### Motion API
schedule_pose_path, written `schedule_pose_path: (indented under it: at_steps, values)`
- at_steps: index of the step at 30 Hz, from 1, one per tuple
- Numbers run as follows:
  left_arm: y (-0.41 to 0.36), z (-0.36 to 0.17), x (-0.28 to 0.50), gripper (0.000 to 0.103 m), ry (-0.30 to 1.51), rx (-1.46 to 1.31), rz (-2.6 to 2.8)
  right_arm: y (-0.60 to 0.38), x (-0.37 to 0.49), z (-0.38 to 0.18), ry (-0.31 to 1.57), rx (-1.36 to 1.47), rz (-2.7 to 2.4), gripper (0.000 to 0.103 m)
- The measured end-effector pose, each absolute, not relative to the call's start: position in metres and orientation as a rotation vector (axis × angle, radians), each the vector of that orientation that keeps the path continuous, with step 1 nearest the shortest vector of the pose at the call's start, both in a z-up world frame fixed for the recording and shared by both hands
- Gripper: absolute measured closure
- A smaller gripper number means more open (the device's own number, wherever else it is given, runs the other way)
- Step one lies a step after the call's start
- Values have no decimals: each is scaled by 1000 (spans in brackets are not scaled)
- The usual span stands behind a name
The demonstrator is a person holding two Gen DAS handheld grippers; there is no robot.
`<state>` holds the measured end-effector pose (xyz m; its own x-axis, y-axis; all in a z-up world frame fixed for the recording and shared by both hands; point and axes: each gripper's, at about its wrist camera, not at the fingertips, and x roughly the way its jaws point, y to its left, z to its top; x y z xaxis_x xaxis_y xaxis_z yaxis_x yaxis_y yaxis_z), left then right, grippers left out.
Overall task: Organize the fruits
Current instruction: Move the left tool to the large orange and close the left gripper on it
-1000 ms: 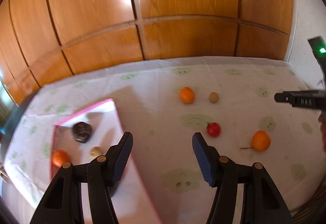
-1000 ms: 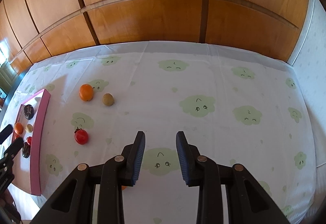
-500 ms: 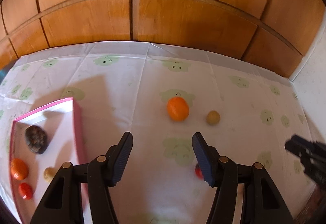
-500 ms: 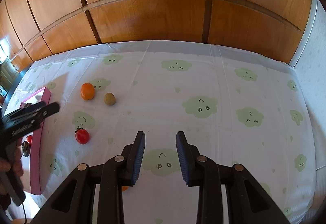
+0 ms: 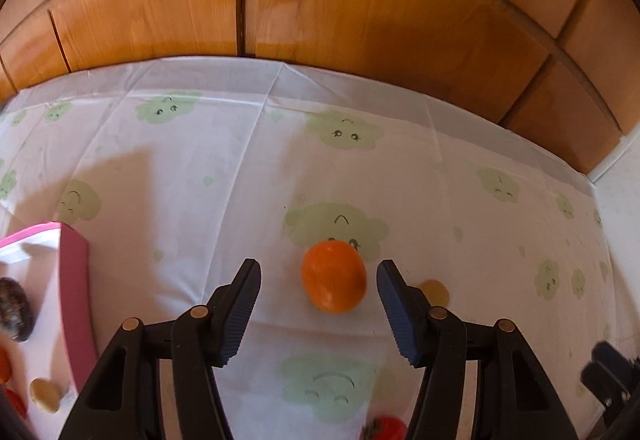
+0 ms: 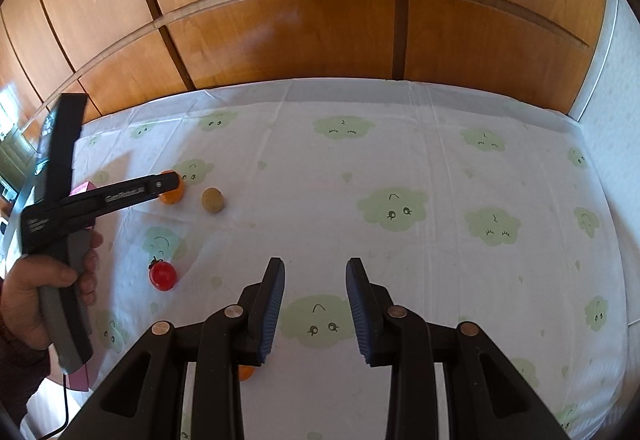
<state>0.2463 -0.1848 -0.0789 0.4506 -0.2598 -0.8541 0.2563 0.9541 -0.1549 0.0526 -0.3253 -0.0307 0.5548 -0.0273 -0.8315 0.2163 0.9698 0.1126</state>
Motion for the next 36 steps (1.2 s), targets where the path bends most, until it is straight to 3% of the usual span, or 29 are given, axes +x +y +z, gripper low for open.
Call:
schedule_pose_path:
  at_steps: [1,4,13,22,36]
  values:
    - [-186,-82,250,45,1063,-8,-325,-326,53,-31,974,214,-147,71]
    - [-189,-89,254,67,1079,3,-337,-327,53,-32,976,218,-151,71]
    - [-170,-73,213,68,1037,29,-394,-327,54,-37,995,197,-168,71]
    - [-158,-45,123,68,926,141,-520,-330,54,-44,1028,210,-174,71]
    - [-156,-81,32,68,933,255,-574,-306,57,-54,1098,286,81,67]
